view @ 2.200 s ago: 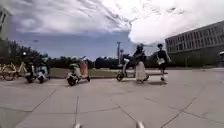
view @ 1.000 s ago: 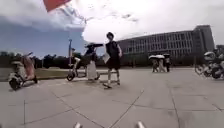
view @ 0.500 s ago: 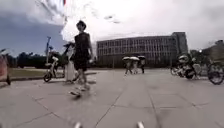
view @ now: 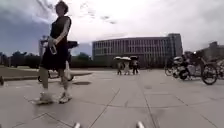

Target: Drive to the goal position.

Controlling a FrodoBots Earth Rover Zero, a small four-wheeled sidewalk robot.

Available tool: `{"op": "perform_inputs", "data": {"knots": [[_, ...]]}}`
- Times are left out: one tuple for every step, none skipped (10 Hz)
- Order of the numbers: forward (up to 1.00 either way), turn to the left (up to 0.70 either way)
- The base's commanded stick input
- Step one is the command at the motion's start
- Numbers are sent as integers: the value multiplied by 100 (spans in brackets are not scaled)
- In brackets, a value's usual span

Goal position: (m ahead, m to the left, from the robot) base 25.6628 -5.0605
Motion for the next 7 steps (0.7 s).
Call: {"op": "perform_inputs", "data": {"knots": [[0, 0], [0, -27], [0, -65], [0, -67], [0, -69], [0, -70], [0, -70]]}}
